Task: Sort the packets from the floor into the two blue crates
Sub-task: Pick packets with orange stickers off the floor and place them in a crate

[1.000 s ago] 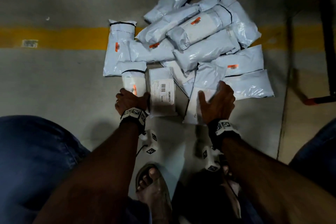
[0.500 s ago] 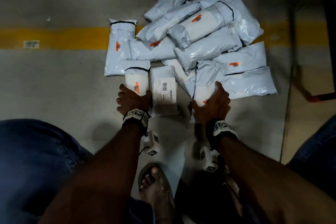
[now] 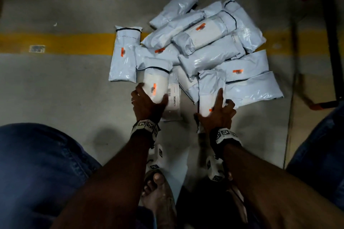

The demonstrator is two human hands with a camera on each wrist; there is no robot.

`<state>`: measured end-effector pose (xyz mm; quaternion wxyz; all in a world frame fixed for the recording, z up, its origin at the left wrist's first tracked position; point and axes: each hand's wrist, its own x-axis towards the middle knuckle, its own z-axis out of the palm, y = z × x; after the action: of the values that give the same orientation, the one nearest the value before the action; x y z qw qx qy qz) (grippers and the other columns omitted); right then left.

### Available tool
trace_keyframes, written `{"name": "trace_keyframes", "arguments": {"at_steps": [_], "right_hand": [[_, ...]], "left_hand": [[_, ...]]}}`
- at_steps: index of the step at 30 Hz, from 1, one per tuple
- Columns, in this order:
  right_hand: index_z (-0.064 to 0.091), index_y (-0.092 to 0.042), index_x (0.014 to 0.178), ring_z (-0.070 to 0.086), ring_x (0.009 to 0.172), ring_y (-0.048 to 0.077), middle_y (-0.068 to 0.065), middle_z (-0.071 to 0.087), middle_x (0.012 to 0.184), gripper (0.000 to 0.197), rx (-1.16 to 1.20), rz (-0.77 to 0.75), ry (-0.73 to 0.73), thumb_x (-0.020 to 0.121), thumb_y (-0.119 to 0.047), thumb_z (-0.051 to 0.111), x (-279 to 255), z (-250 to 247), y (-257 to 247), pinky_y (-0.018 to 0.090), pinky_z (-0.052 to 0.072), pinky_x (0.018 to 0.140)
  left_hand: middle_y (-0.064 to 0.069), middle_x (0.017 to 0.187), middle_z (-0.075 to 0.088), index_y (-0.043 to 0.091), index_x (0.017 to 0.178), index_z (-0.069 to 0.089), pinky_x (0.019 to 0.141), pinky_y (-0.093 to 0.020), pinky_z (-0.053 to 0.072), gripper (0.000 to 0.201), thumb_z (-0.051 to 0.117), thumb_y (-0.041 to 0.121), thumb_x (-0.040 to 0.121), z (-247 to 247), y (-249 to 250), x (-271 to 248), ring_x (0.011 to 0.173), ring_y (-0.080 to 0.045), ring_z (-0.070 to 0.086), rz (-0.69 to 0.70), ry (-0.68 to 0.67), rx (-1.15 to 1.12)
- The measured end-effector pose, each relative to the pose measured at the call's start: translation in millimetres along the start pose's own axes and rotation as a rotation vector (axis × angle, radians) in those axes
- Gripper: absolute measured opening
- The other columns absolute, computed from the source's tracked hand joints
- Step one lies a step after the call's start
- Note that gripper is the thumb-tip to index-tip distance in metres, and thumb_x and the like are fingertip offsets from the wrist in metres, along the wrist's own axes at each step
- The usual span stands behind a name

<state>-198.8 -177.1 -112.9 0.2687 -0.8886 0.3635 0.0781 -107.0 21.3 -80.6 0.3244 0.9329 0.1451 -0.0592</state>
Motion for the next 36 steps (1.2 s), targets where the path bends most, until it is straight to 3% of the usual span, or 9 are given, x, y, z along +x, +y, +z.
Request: {"name": "trace_keyframes", "arguments": {"at_steps": [4,7,11,16,20,23,29,33,36], "right_hand": [[0.014,-0.019,0.154,0.038,0.120,0.034,0.014,0.041,0.136,0.124,0.173,-0.075,0.070,0.053,-0.039,0.085,6,2,5,0.033,0.024,0.099],[0.027,-0.010,0.150,0.043,0.117,0.032,0.016,0.045,0.132,0.115,0.292,-0.123,0.174,0.055,-0.035,0.086,6,-1,2,0.032,0.027,0.101],[0.027,-0.014,0.151,0.042,0.115,0.025,0.012,0.047,0.131,0.112,0.368,-0.136,0.211,0.058,-0.038,0.086,4,-3,-11,0.029,0.031,0.100],[0.028,-0.020,0.150,0.047,0.110,0.027,0.008,0.050,0.126,0.108,0.402,-0.112,0.227,0.060,-0.040,0.084,3,-7,-26,0.041,0.040,0.097],[0.026,-0.024,0.151,0.047,0.112,0.025,0.004,0.050,0.123,0.107,0.387,-0.062,0.190,0.062,-0.038,0.083,-12,-51,-49,0.037,0.038,0.095],[0.022,-0.029,0.151,0.048,0.114,0.025,0.004,0.048,0.126,0.105,0.369,-0.055,0.164,0.064,-0.038,0.080,-38,-111,-75,0.036,0.040,0.094],[0.023,-0.027,0.151,0.046,0.122,0.023,0.004,0.044,0.137,0.107,0.404,-0.055,0.105,0.063,-0.036,0.083,-107,-264,-158,0.043,0.043,0.103],[0.021,-0.031,0.149,0.050,0.124,0.022,0.000,0.043,0.143,0.109,0.427,-0.044,0.062,0.061,-0.049,0.083,-158,-358,-209,0.045,0.047,0.101],[0.024,-0.030,0.147,0.053,0.121,0.022,0.000,0.048,0.140,0.109,0.451,-0.049,0.080,0.059,-0.049,0.085,-196,-438,-253,0.044,0.049,0.098]], "left_hand": [[-0.008,0.130,0.046,0.021,0.143,0.032,0.094,-0.050,0.047,0.104,0.083,0.059,0.060,8,-1,-10,0.116,-0.035,0.050,0.036,-0.116,0.092],[-0.007,0.129,0.045,0.027,0.146,0.027,0.089,-0.050,0.050,0.109,0.081,0.062,0.058,7,0,-10,0.113,-0.036,0.053,0.049,-0.121,0.146],[-0.007,0.126,0.047,0.026,0.144,0.031,0.085,-0.049,0.052,0.103,0.078,0.059,0.059,5,11,-5,0.110,-0.036,0.054,0.077,-0.054,0.118],[-0.008,0.124,0.049,0.023,0.145,0.035,0.086,-0.046,0.049,0.099,0.077,0.057,0.061,0,32,-9,0.107,-0.037,0.056,0.031,0.025,0.057],[-0.009,0.124,0.050,0.021,0.145,0.037,0.089,-0.048,0.048,0.099,0.080,0.054,0.062,-33,65,-25,0.109,-0.037,0.054,0.012,0.039,-0.007],[-0.008,0.127,0.048,0.023,0.145,0.034,0.092,-0.049,0.048,0.101,0.080,0.057,0.062,-84,98,-44,0.113,-0.034,0.052,-0.047,-0.004,-0.010],[-0.010,0.131,0.046,0.017,0.146,0.033,0.095,-0.047,0.044,0.100,0.078,0.058,0.066,-237,190,-100,0.117,-0.033,0.049,-0.056,-0.008,-0.046],[-0.010,0.133,0.046,0.016,0.145,0.034,0.098,-0.045,0.042,0.098,0.076,0.058,0.067,-341,251,-133,0.119,-0.031,0.048,-0.077,0.004,-0.036],[-0.010,0.132,0.047,0.016,0.143,0.036,0.097,-0.045,0.042,0.096,0.077,0.057,0.066,-427,300,-157,0.117,-0.033,0.050,-0.073,0.014,-0.064]]}}
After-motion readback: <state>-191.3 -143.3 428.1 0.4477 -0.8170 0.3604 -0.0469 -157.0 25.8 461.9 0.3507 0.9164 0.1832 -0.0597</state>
